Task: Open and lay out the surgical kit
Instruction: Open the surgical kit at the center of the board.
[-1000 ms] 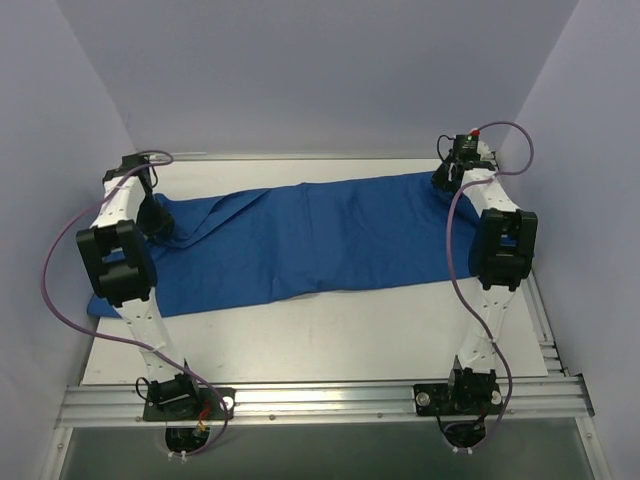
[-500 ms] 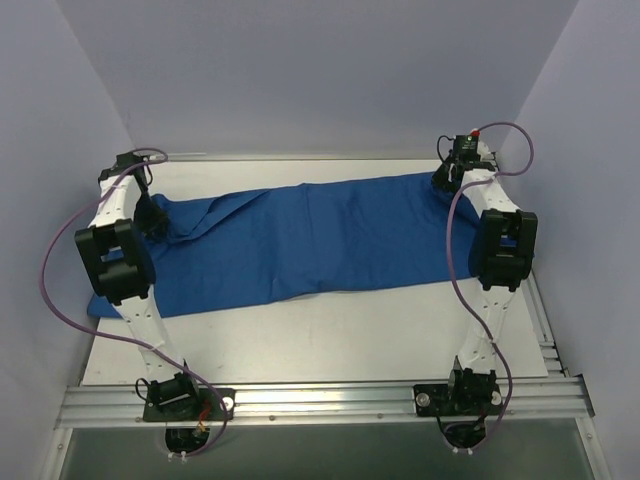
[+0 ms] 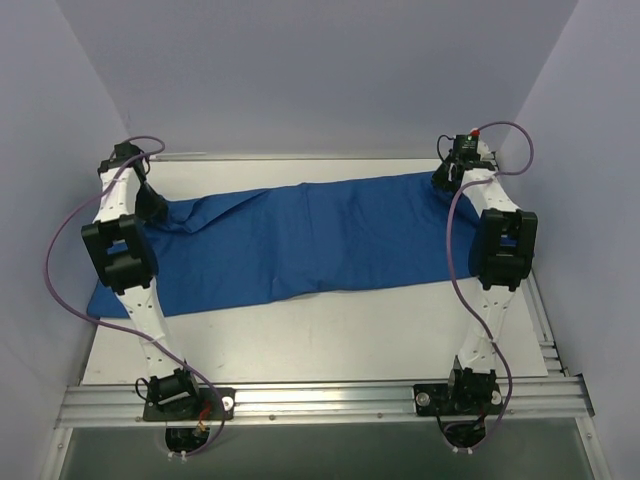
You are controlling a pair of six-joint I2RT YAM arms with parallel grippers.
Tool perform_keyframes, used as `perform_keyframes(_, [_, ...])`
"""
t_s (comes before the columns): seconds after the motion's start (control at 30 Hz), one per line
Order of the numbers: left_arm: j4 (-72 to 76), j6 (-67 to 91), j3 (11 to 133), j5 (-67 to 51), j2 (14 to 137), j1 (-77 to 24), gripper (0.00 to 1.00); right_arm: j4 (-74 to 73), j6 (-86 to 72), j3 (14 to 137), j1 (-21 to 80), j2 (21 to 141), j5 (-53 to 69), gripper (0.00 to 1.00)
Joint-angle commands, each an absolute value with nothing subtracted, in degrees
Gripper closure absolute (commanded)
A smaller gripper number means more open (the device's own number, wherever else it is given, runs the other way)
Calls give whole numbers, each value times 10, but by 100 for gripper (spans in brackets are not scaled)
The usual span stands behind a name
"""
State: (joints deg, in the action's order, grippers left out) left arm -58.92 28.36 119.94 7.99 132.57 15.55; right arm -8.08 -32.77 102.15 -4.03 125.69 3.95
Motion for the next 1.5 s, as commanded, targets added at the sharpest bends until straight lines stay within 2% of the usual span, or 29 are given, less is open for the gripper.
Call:
perform_keyframes(0.0, [-600,294,1251,64,1343,161,60,-78,-322,1046,-38,1247,47,100])
perform_keyframes(0.07, [-606,296,1262,60,1354,160,65,-79,-323,1046,-37,1248,49,100])
perform_keyframes(0.1, [-608,296,1269,58,1358,159,73,-78,-323,1046,-36,1249,50,100])
perform_keyframes(0.23, [-606,298,1268,63,1349,159,94,-77,-323,1045,-36,1247,50,100])
perform_keyframes(0.33, [-610,299,1278,64,1345,161,98,-77,-323,1047,-36,1247,52,100])
perform_keyframes(0.5, [-607,299,1338,85,1361,164,98,-76,-325,1056,-35,1259,57,100])
perform_keyframes(0.7, [-629,315,1468,88,1457,175,98,-76,-324,1062,-33,1267,55,100])
perform_keyframes(0.93, [-617,330,1508,58,1498,182,98,-75,-323,1063,-28,1268,53,100])
perform_keyframes(1.1, [-621,326,1471,80,1454,177,98,-73,-322,1054,-28,1264,54,100])
perform_keyframes(1.27, [-575,283,1349,131,1362,166,98,-70,-326,1056,-26,1264,62,100])
perform_keyframes(1.47, [-592,222,1327,209,1329,172,98,-71,-326,1055,-26,1260,66,100])
